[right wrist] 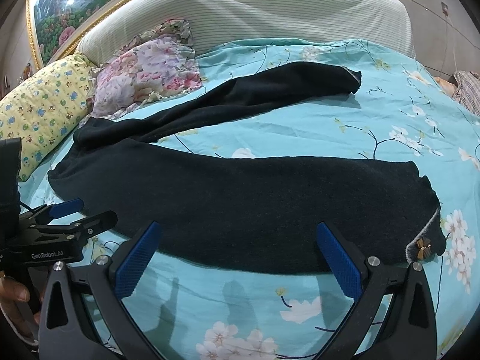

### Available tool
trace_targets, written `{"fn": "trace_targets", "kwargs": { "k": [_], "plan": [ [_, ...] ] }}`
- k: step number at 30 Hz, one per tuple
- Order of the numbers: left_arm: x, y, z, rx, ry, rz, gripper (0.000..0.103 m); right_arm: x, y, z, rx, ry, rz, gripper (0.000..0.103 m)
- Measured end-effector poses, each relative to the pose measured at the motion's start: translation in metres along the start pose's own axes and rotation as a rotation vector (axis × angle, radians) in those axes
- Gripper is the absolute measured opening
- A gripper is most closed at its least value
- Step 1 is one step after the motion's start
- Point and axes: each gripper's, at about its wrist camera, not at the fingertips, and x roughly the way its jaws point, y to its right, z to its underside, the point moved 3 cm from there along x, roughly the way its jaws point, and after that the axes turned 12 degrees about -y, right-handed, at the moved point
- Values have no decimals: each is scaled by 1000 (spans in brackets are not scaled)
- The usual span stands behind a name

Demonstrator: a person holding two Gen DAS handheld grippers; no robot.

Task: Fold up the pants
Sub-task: 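Move both grippers toward the waistband of the black pants, then grasp the waistband corners with both grippers and lift them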

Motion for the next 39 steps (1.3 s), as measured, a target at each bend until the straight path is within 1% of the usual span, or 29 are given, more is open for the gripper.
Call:
{"fn": "trace_targets", "kwargs": {
  "k": [7,12,18,25,30,34,37,39],
  "plan": [
    [1,1,-1,-10,-4,28,102,0,-1,0,2,-9,-5,103],
    [2,1,-3,-5,-4,29,102,0,0,1,14,-15,-14,103],
    [3,-1,-3,-18,-59,54,102,-2,2,0,23,-17,-15,103],
    [2,2,-12,13,-42,47,102,-3,6,-5,38,-19,-23,103],
    [2,3,-35,41,-34,40,102,-4,21,-24,79,-16,-32,103],
    [4,2,-62,59,-45,44,102,-3,36,-44,108,-8,-31,103],
    [6,4,-86,82,-45,51,102,-3,49,-63,148,-6,-44,103],
    [8,6,-109,93,-55,82,102,-2,58,-76,179,-6,-60,103]
  ]
}}
